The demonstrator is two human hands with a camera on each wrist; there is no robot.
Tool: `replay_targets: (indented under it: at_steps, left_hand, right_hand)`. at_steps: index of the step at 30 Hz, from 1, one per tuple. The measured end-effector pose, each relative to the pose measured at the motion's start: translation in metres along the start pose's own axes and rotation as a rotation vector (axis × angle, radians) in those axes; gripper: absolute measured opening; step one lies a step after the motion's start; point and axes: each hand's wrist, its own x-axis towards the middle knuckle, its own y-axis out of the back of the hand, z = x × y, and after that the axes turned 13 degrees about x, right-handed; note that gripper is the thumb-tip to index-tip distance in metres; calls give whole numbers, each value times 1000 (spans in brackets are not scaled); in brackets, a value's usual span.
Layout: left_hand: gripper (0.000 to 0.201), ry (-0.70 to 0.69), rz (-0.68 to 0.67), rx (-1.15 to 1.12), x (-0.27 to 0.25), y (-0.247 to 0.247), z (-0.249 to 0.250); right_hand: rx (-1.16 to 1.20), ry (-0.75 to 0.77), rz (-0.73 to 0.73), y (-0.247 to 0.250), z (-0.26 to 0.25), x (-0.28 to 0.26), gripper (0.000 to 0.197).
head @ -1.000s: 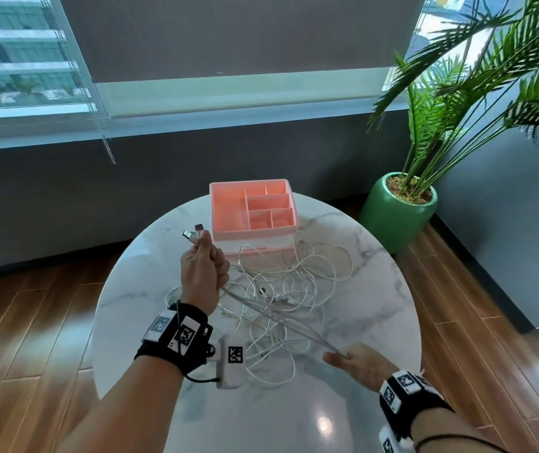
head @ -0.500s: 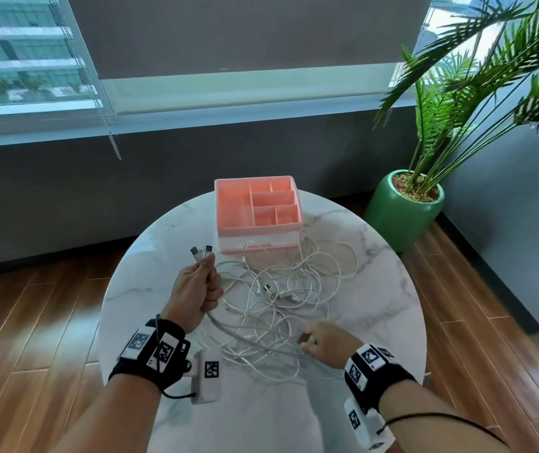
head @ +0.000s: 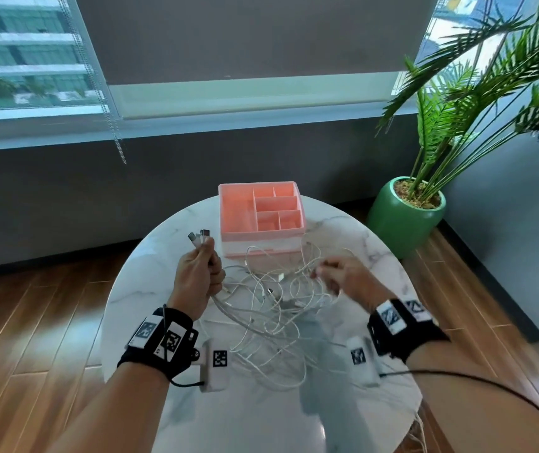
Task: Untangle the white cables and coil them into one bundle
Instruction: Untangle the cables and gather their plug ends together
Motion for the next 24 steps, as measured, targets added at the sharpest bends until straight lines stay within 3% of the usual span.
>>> replay_targets:
  at_steps: [6,8,10,14,19,24]
  left_hand:
    - [44,-23,-9,-14,3,-18,11]
    - [42,-25,-36,-26,3,-20,14]
    - [39,-19,-72,-57,3,-23,16]
    - [31,24,-120,-139,1,-33,17]
    - [24,35,-123,-123,-2,-47,18]
    - [39,-30,-97,-88,-1,-50,16]
  right_hand:
    - [537,366,255,1,-124,12,27]
    - [669,451,247,-2,-149,12,24]
    - [653,455,201,-9,-158,11,23]
    - [428,352,139,-47,-134,16,20]
    - [345,257,45,-94,-89,24,15]
    - [235,226,41,-119,-62,27,11]
